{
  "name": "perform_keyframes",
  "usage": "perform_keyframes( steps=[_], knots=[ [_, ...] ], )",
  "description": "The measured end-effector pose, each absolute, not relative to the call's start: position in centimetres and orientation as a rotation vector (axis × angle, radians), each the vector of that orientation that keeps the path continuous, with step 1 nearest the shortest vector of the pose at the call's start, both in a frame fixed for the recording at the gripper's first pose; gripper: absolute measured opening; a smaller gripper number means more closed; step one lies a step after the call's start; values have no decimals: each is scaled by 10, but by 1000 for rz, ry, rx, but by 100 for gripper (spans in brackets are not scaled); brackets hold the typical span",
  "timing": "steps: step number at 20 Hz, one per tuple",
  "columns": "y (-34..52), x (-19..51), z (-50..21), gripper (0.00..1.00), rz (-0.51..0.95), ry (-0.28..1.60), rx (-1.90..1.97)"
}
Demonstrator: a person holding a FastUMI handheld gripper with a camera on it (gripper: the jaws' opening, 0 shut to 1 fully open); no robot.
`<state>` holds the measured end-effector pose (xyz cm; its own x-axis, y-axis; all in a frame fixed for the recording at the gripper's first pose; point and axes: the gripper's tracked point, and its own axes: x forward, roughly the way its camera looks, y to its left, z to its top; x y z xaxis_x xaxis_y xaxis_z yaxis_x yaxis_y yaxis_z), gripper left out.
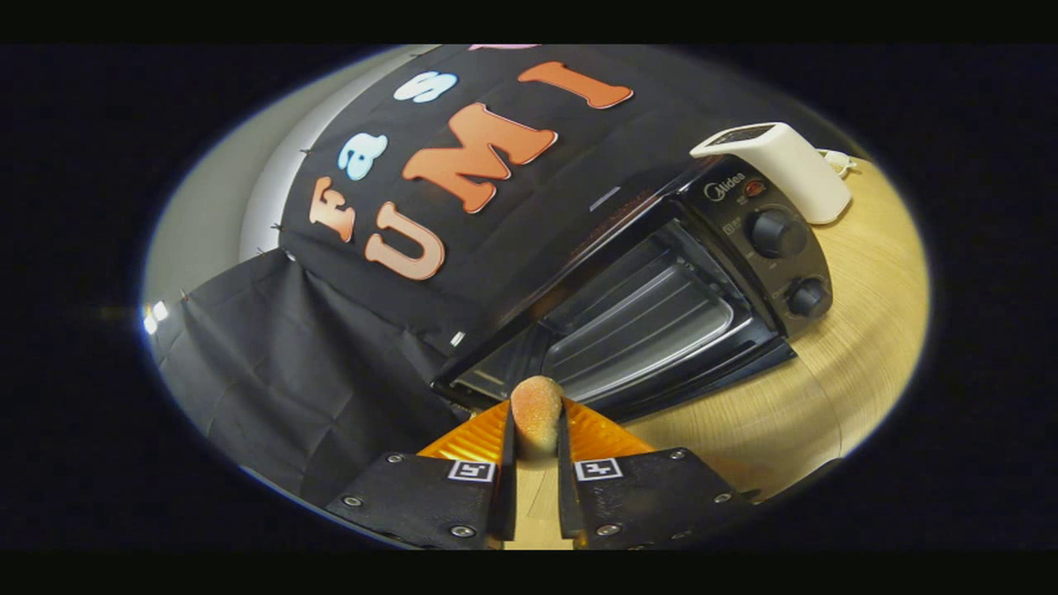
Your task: Open the toaster oven, put the food inside, and close the toaster oven door.
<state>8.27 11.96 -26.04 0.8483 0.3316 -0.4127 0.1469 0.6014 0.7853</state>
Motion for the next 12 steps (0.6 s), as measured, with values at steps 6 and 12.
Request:
perform_keyframes(
  steps=[6,12],
  knots=[
    [110,121,-285,21,7,554,962],
    [102,142,-290,22,-57,480,887]
  ],
)
